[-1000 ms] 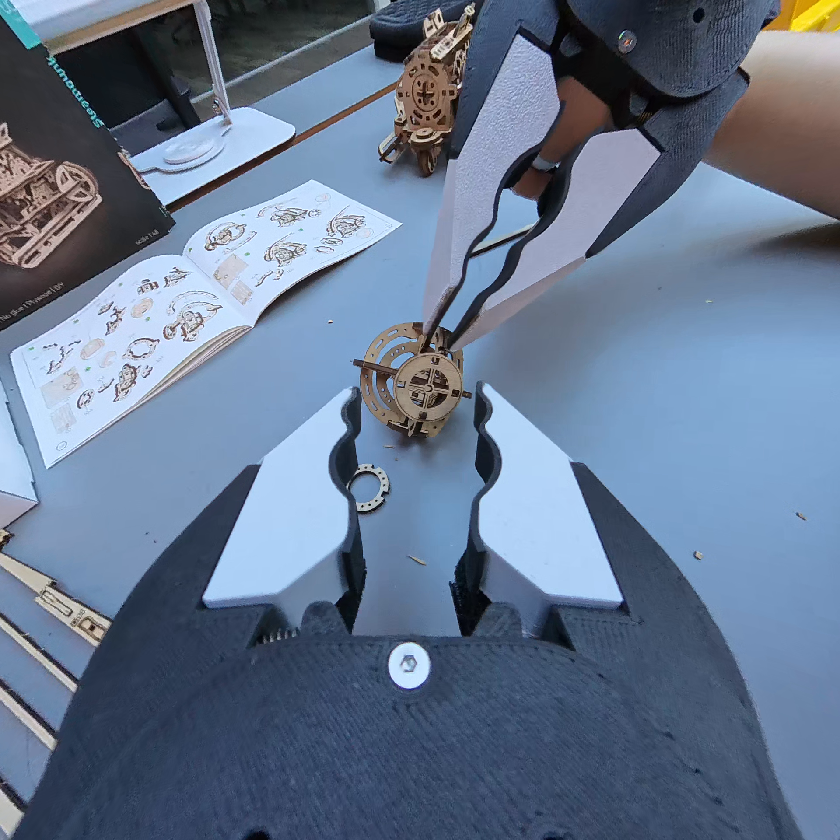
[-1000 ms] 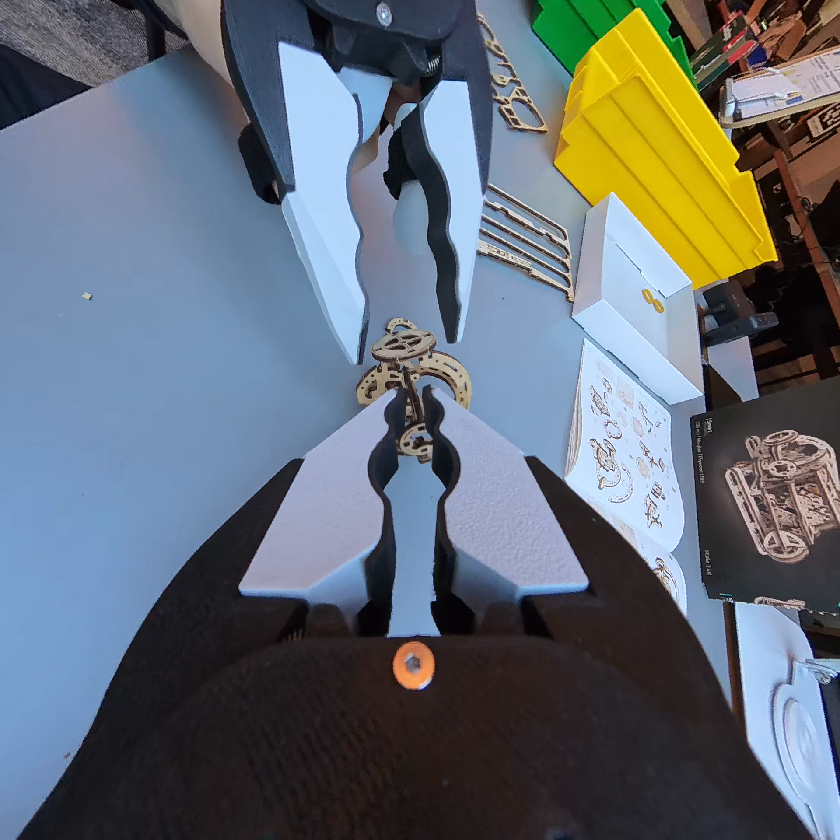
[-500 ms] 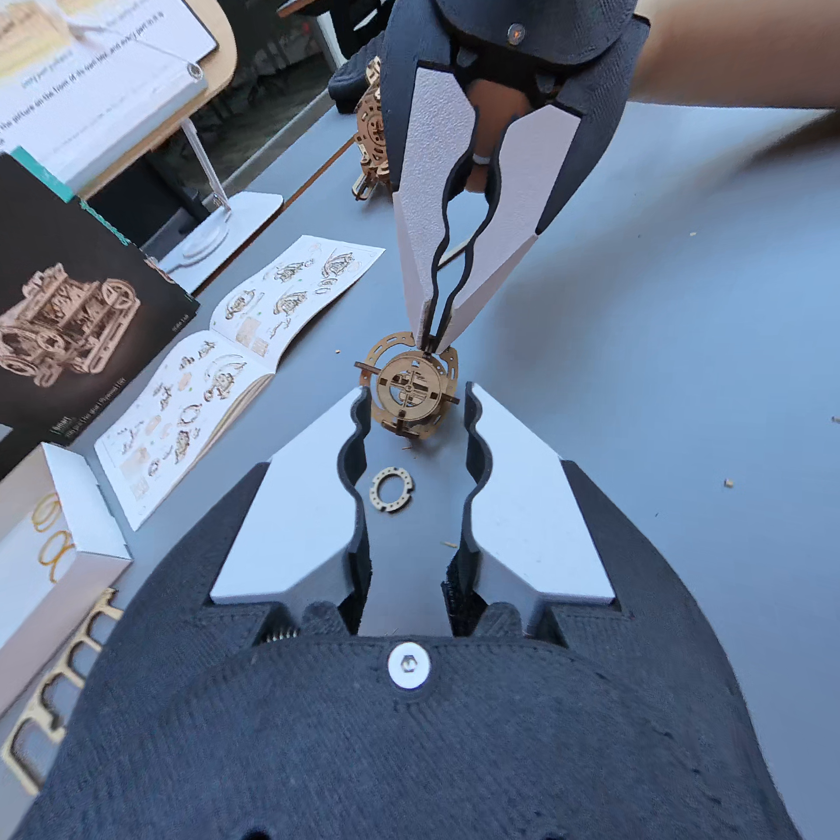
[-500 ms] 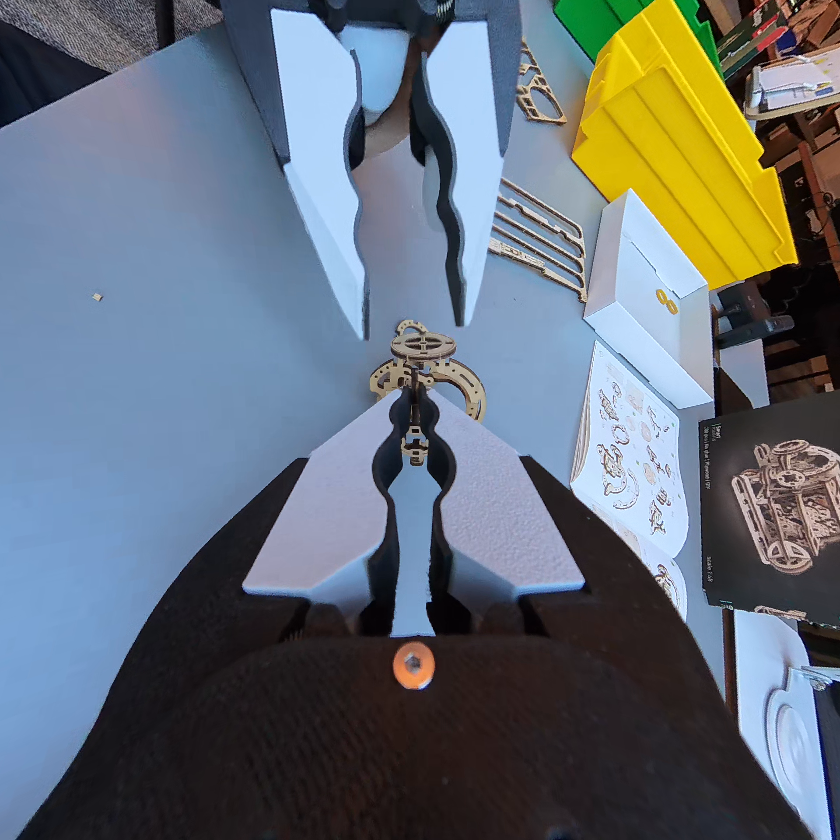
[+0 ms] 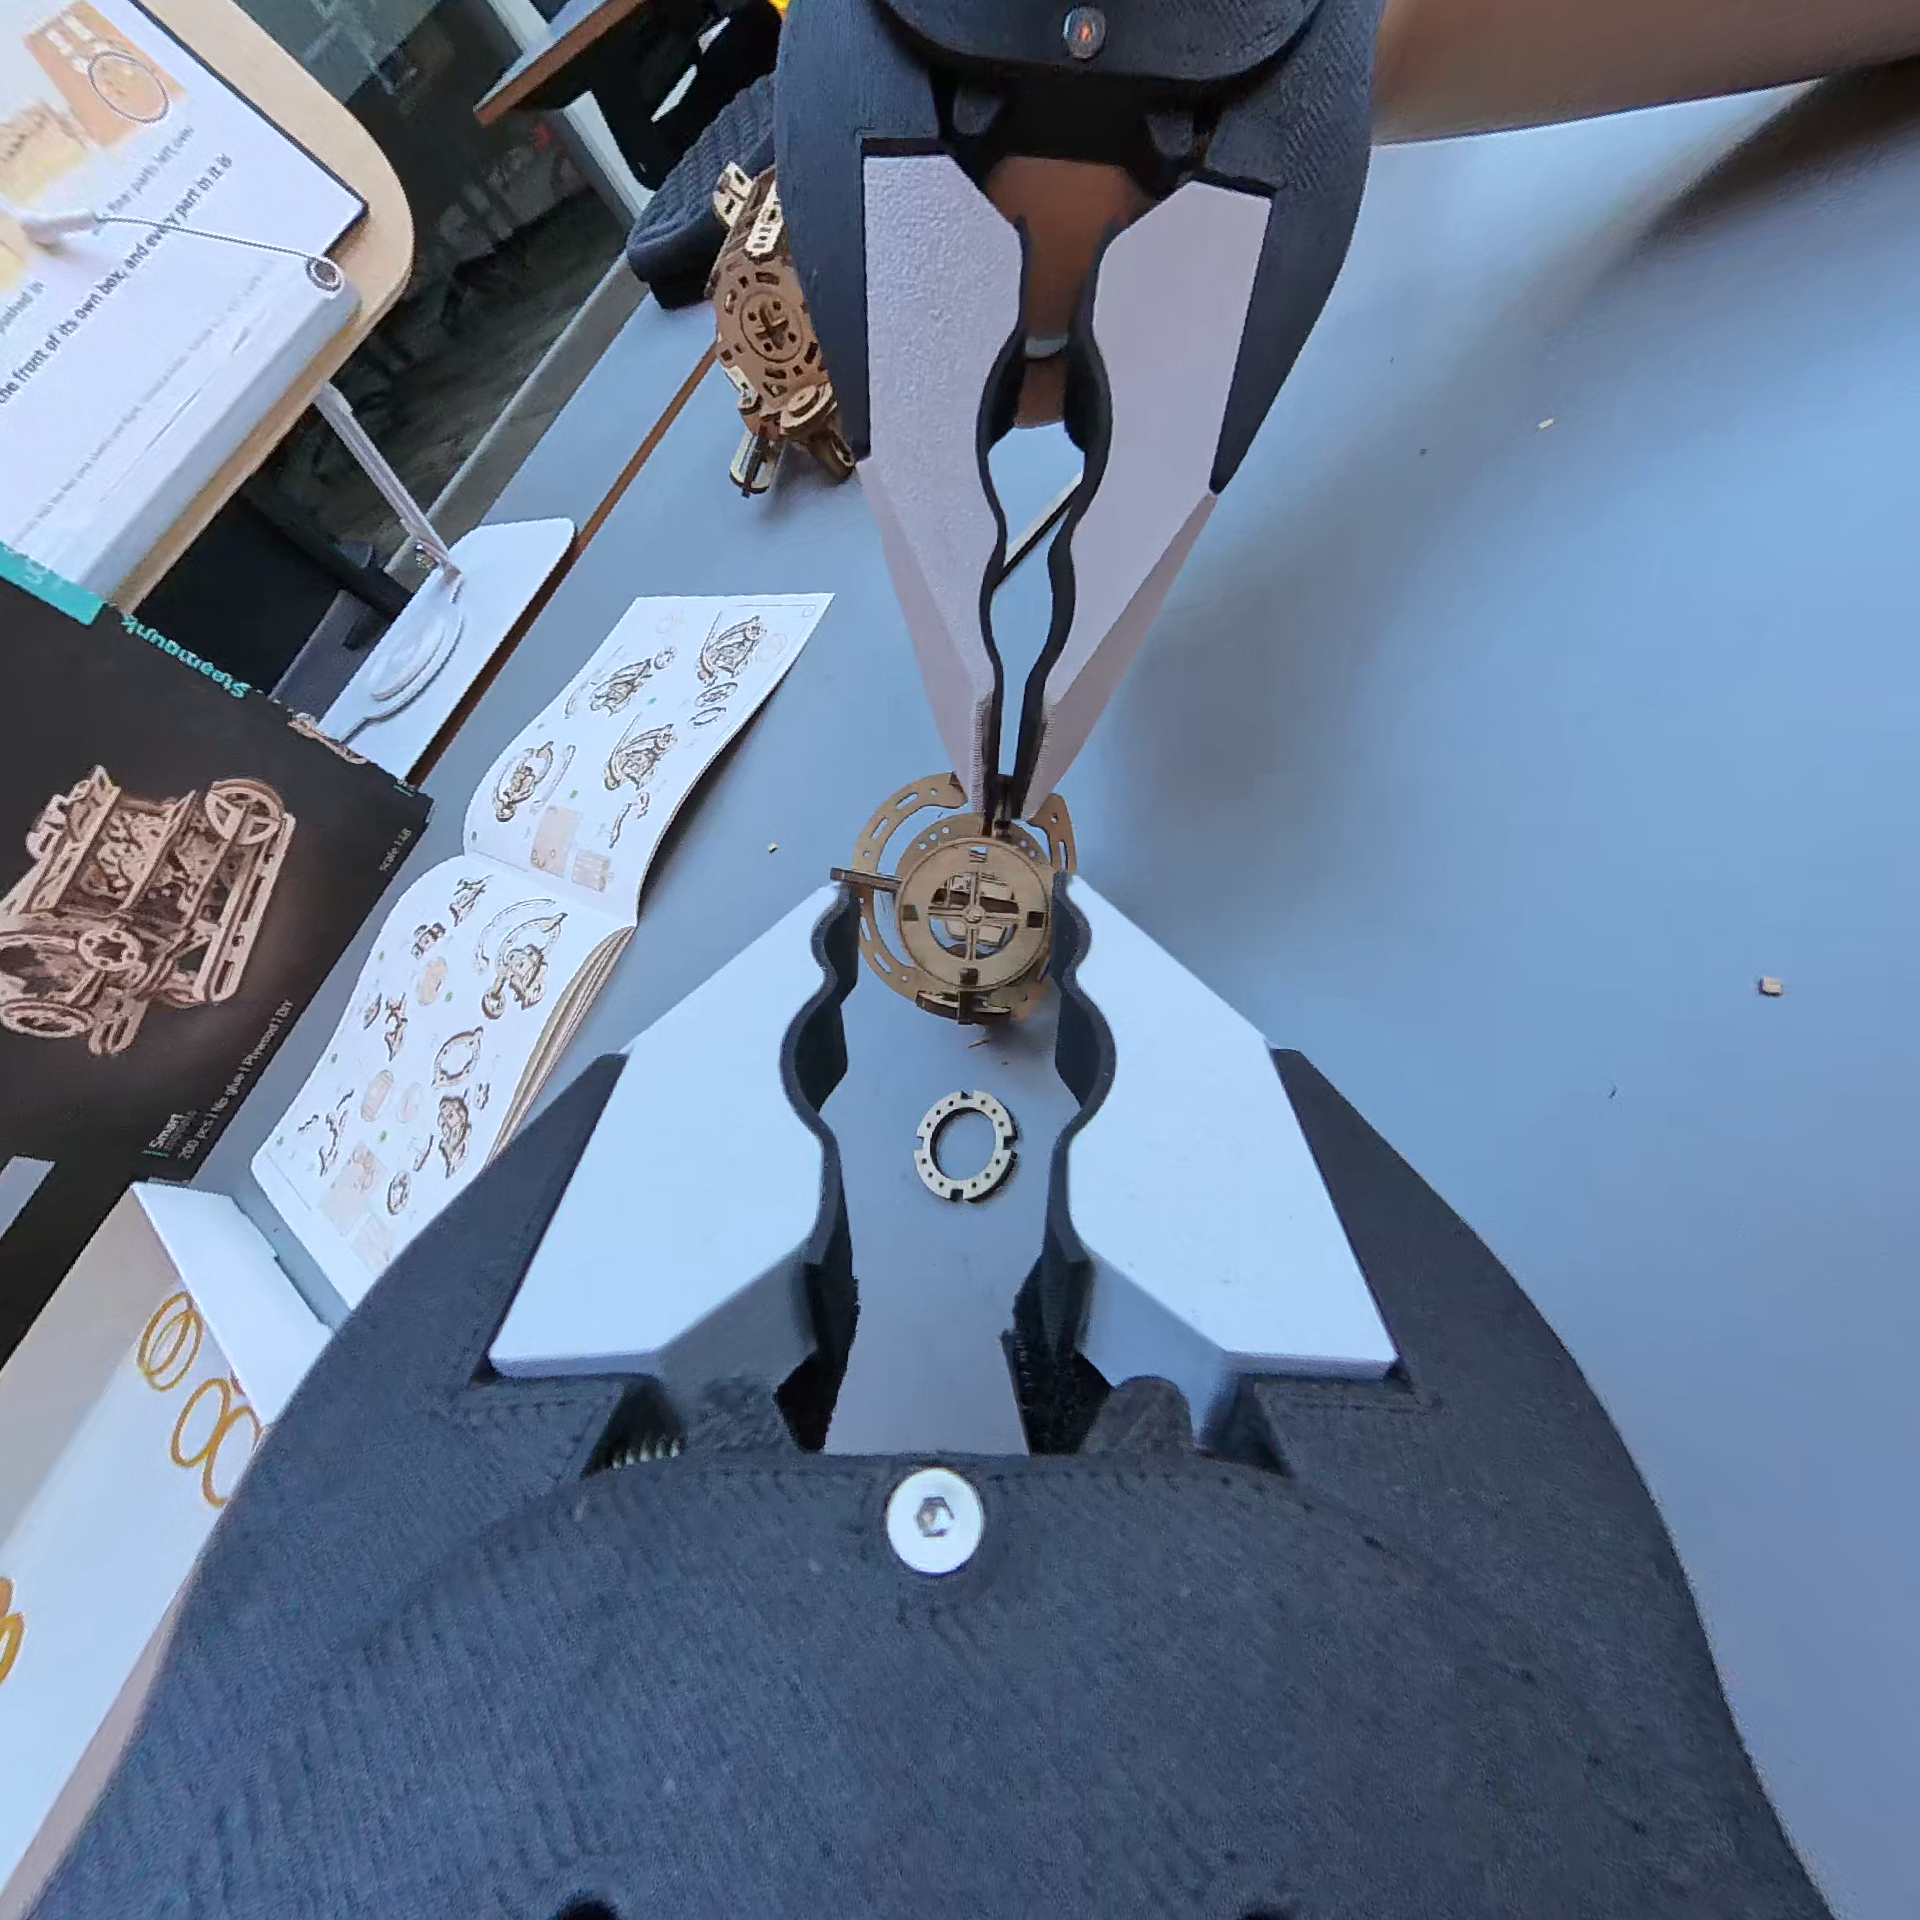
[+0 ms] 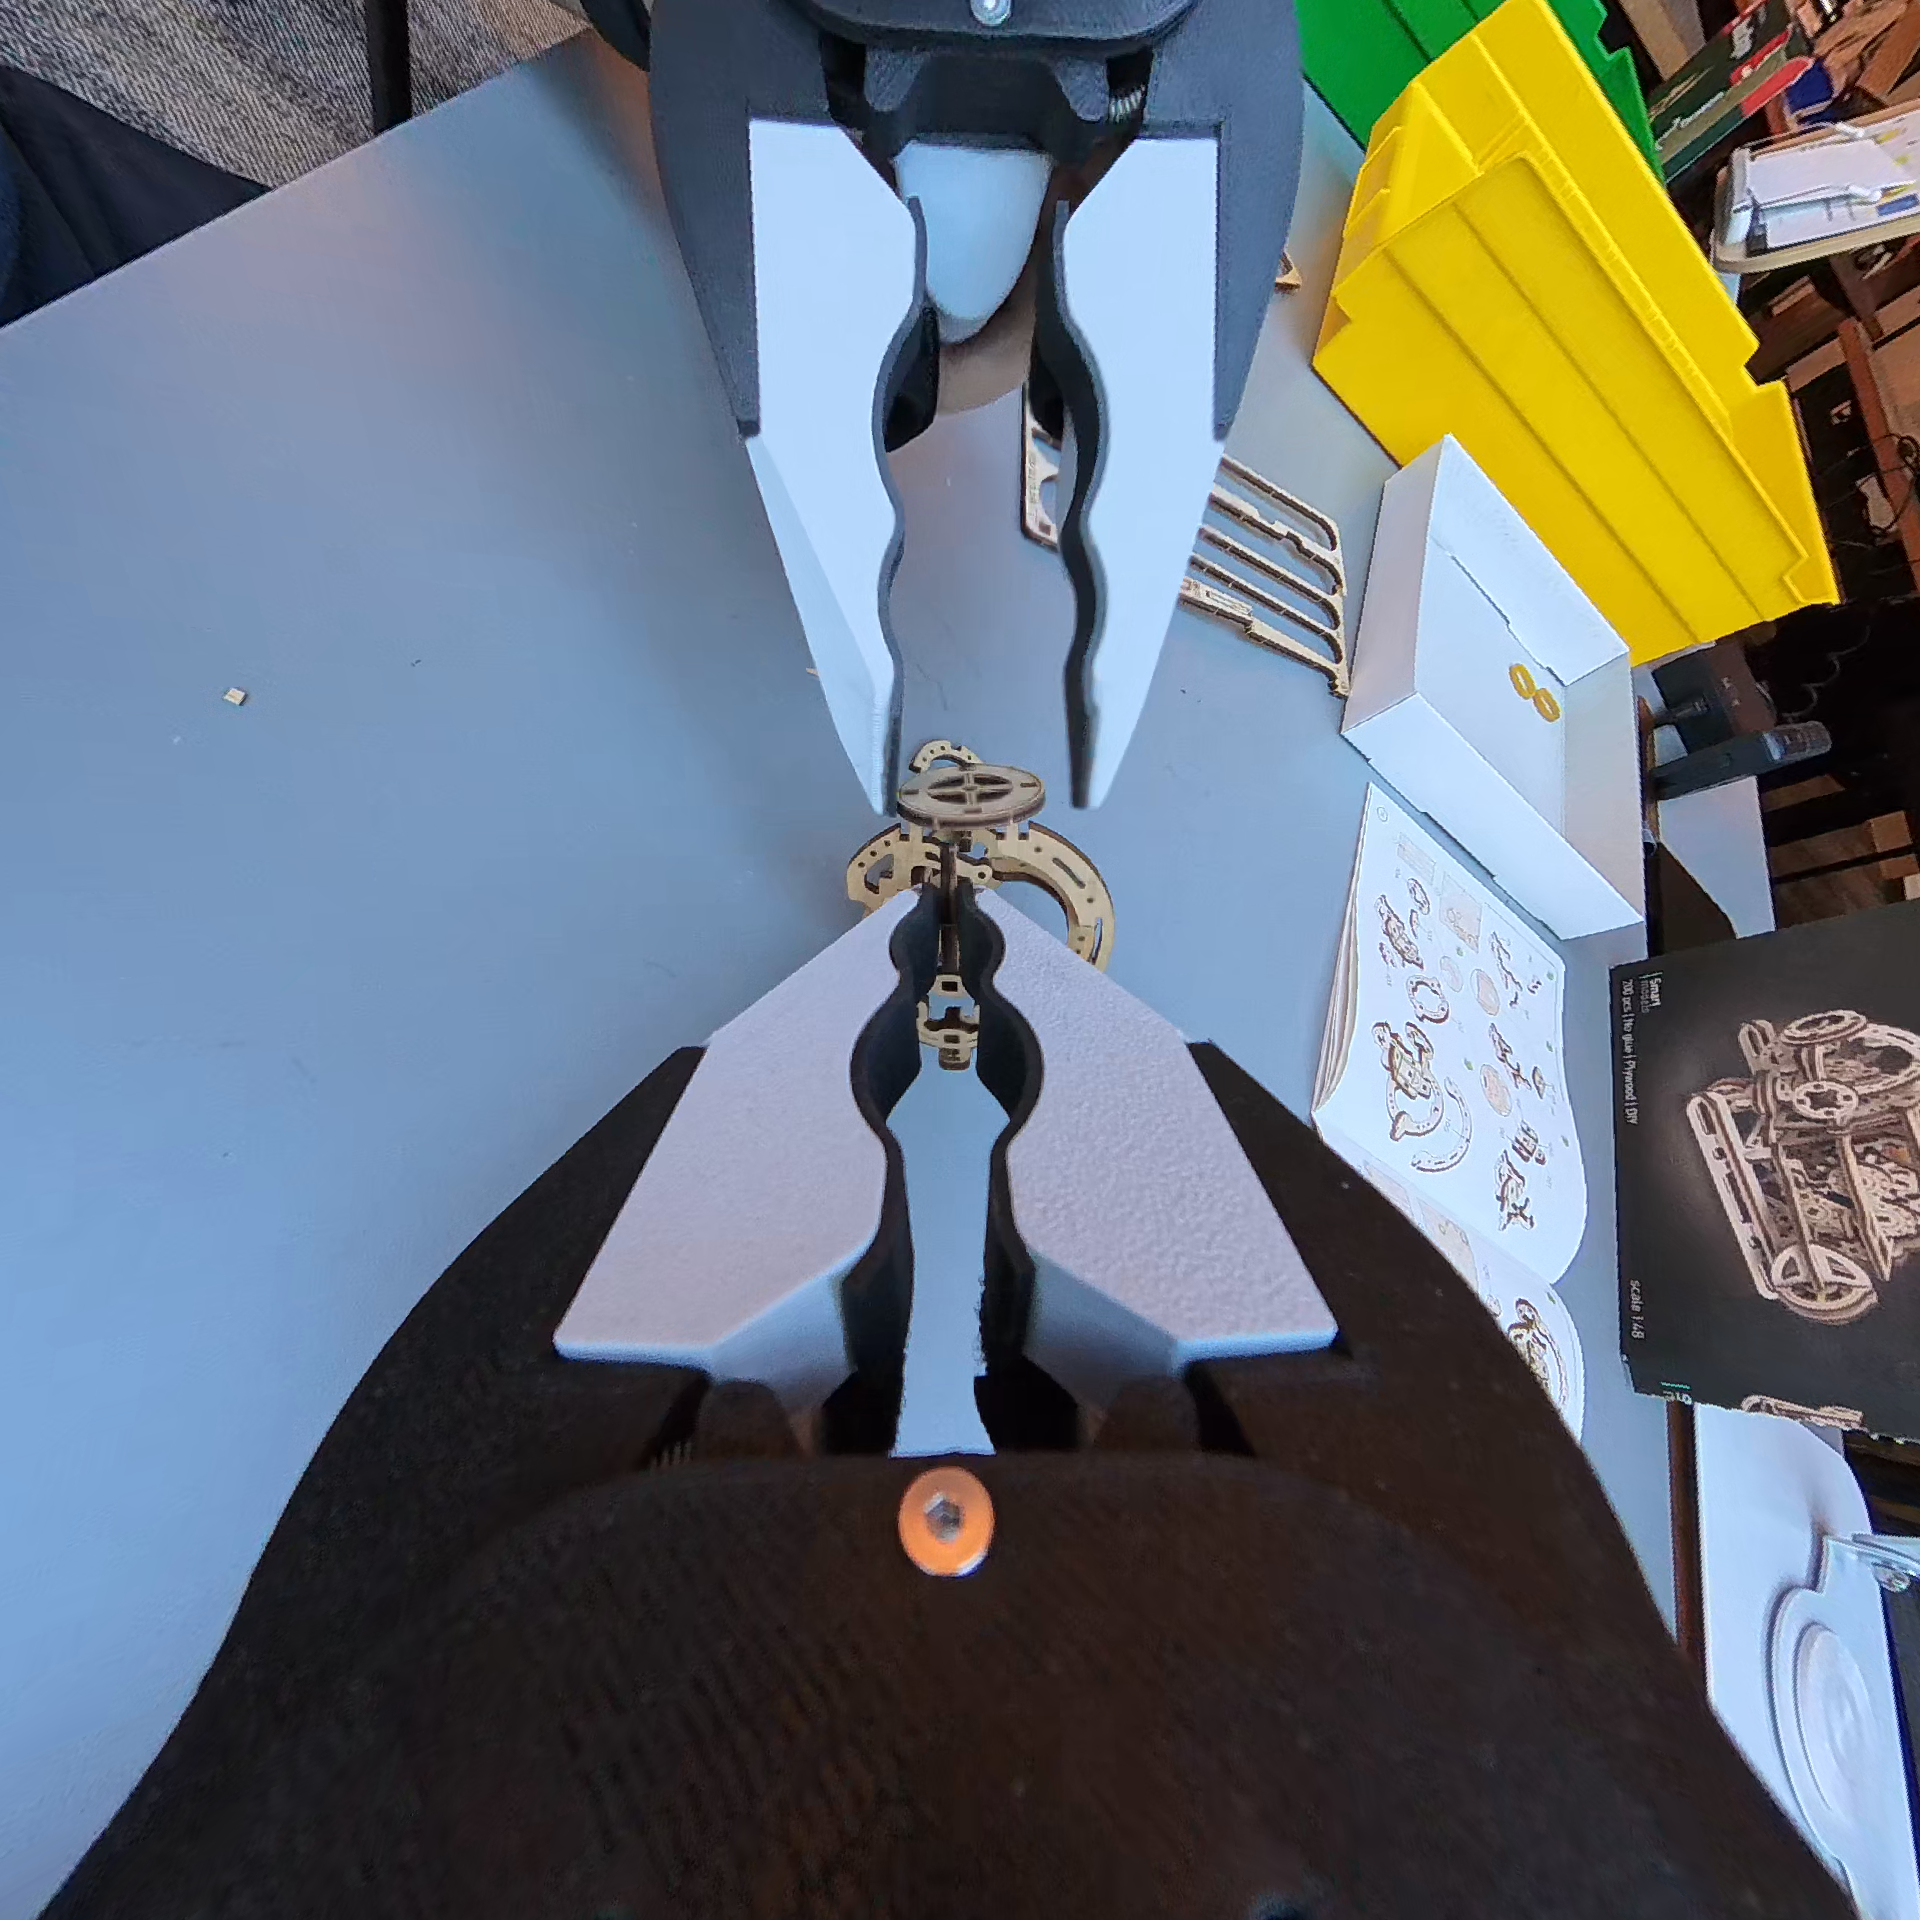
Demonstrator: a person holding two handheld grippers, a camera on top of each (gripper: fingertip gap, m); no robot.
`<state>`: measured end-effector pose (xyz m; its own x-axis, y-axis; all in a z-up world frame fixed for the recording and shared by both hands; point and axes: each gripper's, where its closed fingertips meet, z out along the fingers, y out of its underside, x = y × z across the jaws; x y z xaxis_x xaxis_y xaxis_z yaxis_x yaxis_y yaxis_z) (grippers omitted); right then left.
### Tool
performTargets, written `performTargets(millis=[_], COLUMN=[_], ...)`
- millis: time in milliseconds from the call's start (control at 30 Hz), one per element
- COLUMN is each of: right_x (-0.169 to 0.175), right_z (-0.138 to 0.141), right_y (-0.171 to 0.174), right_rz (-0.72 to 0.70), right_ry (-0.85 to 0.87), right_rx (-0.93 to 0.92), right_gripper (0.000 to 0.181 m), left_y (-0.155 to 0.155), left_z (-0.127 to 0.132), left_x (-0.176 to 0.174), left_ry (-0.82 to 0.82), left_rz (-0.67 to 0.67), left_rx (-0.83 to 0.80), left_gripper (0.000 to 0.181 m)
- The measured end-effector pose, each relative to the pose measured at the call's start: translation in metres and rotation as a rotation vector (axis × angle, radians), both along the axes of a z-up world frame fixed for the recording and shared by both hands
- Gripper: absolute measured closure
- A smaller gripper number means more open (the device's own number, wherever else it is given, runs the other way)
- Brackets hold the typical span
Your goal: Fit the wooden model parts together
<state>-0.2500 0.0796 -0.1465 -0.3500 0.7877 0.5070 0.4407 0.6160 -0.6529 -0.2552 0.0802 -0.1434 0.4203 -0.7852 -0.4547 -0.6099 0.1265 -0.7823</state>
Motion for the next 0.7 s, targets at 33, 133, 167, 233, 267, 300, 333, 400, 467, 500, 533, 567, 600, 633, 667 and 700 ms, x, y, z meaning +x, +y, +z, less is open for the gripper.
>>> performTargets(millis=[33,133,167,233,267,300,333,400,467,500,533,567,600,633,667,700], right_x=[-0.0001,0.0000,0.0000,-0.0006,-0.0011,-0.0017,-0.0021,-0.0031,-0.0036,-0.0039,-0.0043,-0.0047,-0.0050,-0.0052,-0.0054,-0.0057], right_z=[0.0000,0.0001,0.0000,0.0002,0.0003,0.0003,0.0004,0.0004,0.0003,0.0001,0.0003,0.0001,0.0002,0.0003,0.0001,0.0002], right_y=[0.0001,0.0010,0.0011,0.0013,0.0012,0.0011,0.0015,0.0017,0.0018,0.0017,0.0018,0.0024,0.0024,0.0026,0.0034,0.0036], right_rz=[-0.001,-0.007,-0.009,-0.015,-0.017,-0.020,-0.024,-0.030,-0.037,-0.040,-0.044,-0.049,-0.052,-0.055,-0.060,-0.064], right_ry=[-0.001,-0.001,-0.002,-0.002,-0.003,-0.004,-0.005,-0.007,-0.011,-0.013,-0.014,-0.015,-0.015,-0.015,-0.016,-0.015], right_rx=[-0.002,-0.009,-0.014,-0.021,-0.026,-0.030,-0.030,-0.032,-0.036,-0.043,-0.048,-0.049,-0.054,-0.058,-0.058,-0.062], right_gripper=[0.181,0.181,0.181,0.181,0.181,0.181,0.181,0.181,0.181,0.181,0.181,0.181,0.181,0.181,0.181,0.181], left_y=[-0.0008,-0.0006,-0.0008,-0.0014,-0.0014,-0.0014,-0.0012,-0.0011,-0.0016,-0.0015,-0.0012,-0.0008,-0.0004,-0.0002,-0.0001,0.0001], left_z=[-0.0012,-0.0017,-0.0017,-0.0019,-0.0021,-0.0023,-0.0027,-0.0031,-0.0034,-0.0036,-0.0037,-0.0036,-0.0037,-0.0037,-0.0038,-0.0039], left_x=[0.0013,0.0023,0.0024,0.0019,0.0015,0.0011,0.0007,0.0000,-0.0004,-0.0008,-0.0011,-0.0013,-0.0015,-0.0017,-0.0018,-0.0019], left_ry=[0.005,0.009,0.006,0.007,0.010,0.013,0.017,0.028,0.040,0.046,0.052,0.055,0.059,0.063,0.066,0.069], left_rz=[-0.012,-0.021,-0.024,-0.031,-0.033,-0.033,-0.033,-0.032,-0.035,-0.035,-0.034,-0.032,-0.031,-0.030,-0.031,-0.032], left_rx=[-0.004,0.000,-0.002,-0.003,0.001,0.006,0.011,0.018,0.023,0.028,0.031,0.031,0.030,0.030,0.030,0.030], left_gripper=[0.150,0.153,0.153,0.153,0.153,0.153,0.153,0.153,0.153,0.153,0.153,0.153,0.153,0.153,0.153,0.153])
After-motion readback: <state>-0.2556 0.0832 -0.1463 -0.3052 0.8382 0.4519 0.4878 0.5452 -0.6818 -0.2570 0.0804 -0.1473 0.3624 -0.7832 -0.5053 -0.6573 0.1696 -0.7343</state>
